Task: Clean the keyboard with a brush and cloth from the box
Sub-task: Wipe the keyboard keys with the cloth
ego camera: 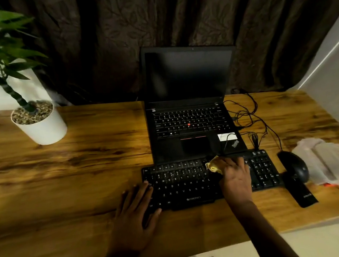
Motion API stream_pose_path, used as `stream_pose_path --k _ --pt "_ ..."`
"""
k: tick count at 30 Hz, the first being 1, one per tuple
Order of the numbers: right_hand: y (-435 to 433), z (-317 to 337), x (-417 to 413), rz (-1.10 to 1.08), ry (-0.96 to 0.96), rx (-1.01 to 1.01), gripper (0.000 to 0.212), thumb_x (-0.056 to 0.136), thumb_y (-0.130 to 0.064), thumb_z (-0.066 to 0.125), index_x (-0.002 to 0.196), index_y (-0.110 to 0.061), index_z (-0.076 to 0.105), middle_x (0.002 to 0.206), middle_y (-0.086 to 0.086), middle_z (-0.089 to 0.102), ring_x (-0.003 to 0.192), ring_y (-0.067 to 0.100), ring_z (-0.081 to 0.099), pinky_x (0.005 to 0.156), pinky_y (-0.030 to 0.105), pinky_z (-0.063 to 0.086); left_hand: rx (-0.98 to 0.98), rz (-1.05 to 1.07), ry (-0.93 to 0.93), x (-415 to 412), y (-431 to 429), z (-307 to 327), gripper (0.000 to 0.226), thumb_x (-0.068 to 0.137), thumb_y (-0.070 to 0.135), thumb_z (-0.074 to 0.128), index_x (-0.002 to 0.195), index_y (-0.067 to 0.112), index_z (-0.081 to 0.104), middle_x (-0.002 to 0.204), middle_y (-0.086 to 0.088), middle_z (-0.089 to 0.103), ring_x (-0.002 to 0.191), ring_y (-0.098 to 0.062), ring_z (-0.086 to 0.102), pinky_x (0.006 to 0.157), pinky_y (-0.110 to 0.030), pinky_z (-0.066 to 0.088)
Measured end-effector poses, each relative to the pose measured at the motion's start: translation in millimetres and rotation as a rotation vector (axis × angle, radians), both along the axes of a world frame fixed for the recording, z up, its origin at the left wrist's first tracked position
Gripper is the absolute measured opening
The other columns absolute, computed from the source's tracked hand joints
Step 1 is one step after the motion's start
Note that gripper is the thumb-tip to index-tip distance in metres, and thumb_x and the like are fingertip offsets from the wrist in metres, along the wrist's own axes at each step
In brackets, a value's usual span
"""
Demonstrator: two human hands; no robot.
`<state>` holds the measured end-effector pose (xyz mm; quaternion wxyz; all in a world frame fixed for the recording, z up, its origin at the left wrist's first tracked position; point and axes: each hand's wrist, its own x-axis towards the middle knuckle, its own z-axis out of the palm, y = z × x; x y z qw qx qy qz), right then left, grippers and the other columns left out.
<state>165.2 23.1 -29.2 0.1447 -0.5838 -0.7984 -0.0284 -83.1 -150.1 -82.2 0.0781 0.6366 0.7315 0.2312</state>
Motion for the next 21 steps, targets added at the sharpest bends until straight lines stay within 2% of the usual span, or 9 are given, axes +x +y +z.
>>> stream_pose_path --k 4,10,13,16,19,21 --pt "-1 3 -1 -0.047 -0.038 -0.039 0.051 0.064 0.004 0.073 0.107 -0.024 0.072 0.109 0.001 0.071 0.093 0.028 0.051 0.076 0.037 0.042 -0.032 0.010 -0.008 1 0 -1 0.066 0.097 0.066 0.029 0.150 0.027 0.040 0.162 0.009 0.024 0.149 -0.023 0.024 0.118 -0.047 0.021" --pt "-21 4 -36 0.105 0.025 -0.048 0.059 0.057 0.008 0.069 0.105 -0.025 0.071 0.107 -0.001 0.070 0.089 0.025 0.051 0.070 0.037 0.045 -0.069 0.017 -0.054 -1 0 -3 0.066 0.096 0.067 0.030 0.153 0.032 0.032 0.163 0.013 0.019 0.150 -0.022 0.021 0.116 -0.056 0.029" --pt "-26 5 -47 0.154 0.038 -0.044 0.062 0.053 0.010 0.072 0.107 -0.022 0.071 0.107 0.003 0.071 0.091 0.028 0.057 0.070 0.040 0.052 -0.051 0.022 -0.064 -1 0 -2 0.069 0.096 0.067 0.033 0.153 0.029 0.031 0.163 0.012 0.019 0.151 -0.019 0.019 0.119 -0.052 0.025" --pt "-23 7 -48 0.104 0.061 -0.079 0.060 0.057 0.010 0.070 0.107 -0.024 0.070 0.107 0.002 0.071 0.093 0.029 0.057 0.072 0.041 0.051 -0.036 0.045 -0.081 -2 0 -2 0.073 0.094 0.068 0.037 0.154 0.028 0.029 0.163 0.012 0.018 0.151 -0.015 0.015 0.122 -0.043 0.012" --pt "-25 5 -58 0.094 0.050 -0.066 0.050 0.064 0.003 0.062 0.107 -0.020 0.070 0.107 0.002 0.070 0.094 0.030 0.056 0.074 0.040 0.048 -0.053 0.060 -0.082 -3 1 0 0.076 0.092 0.071 0.037 0.154 0.026 0.031 0.162 0.008 0.023 0.151 -0.016 0.015 0.121 -0.046 0.012" --pt "-30 5 -71 0.135 0.050 -0.059 0.042 0.073 -0.007 0.050 0.109 -0.017 0.070 0.108 0.003 0.069 0.094 0.031 0.057 0.073 0.041 0.050 -0.076 0.078 -0.102 -4 1 -1 0.079 0.090 0.075 0.036 0.153 0.027 0.032 0.161 0.009 0.025 0.151 -0.015 0.013 0.122 -0.044 0.009"
